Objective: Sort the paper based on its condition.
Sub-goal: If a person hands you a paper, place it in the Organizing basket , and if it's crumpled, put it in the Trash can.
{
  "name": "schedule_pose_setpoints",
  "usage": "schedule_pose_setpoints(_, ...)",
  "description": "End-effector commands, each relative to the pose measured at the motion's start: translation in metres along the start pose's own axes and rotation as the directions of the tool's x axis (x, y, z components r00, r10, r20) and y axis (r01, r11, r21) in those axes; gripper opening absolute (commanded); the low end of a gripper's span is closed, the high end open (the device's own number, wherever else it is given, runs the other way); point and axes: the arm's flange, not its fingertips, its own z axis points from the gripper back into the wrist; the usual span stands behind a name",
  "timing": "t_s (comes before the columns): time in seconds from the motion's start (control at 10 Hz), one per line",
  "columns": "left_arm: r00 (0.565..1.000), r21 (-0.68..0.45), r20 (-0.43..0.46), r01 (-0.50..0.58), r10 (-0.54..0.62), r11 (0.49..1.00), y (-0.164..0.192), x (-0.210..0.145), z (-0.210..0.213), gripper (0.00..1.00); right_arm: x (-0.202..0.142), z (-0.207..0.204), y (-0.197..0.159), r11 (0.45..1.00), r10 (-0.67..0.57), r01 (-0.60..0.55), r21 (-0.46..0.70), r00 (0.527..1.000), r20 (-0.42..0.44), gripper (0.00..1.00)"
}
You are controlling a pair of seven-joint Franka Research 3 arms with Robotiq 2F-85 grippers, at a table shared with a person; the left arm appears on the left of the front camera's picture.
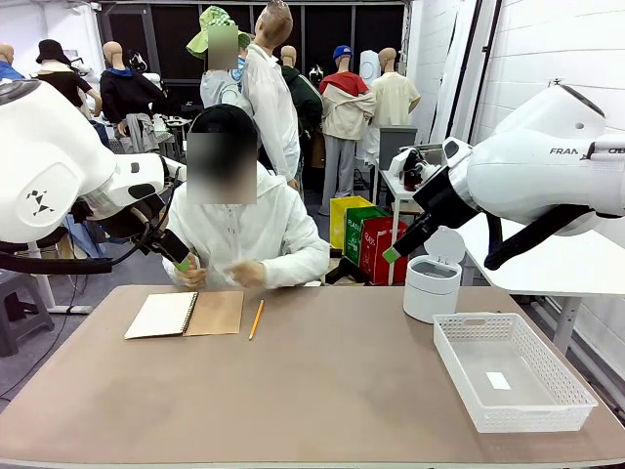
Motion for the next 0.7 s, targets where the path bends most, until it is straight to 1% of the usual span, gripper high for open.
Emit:
schedule_pose_setpoints(0.0,1.0,0.0,-0.001,0.001,-0.001,1.0,0.0003,-0.0002,-0.0003,1.0,-0.0005,0.0001,0.0,1.0,0.004,-0.004,0.005,1.0,-0.005,1.0)
schedule_pose_setpoints(0.6,1.0,0.0,-0.001,0.001,-0.001,1.0,0.0003,-0.0002,-0.0003,1.0,-0.0005,0.0001,0.0,1.0,0.004,-0.004,0.005,1.0,-0.005,1.0)
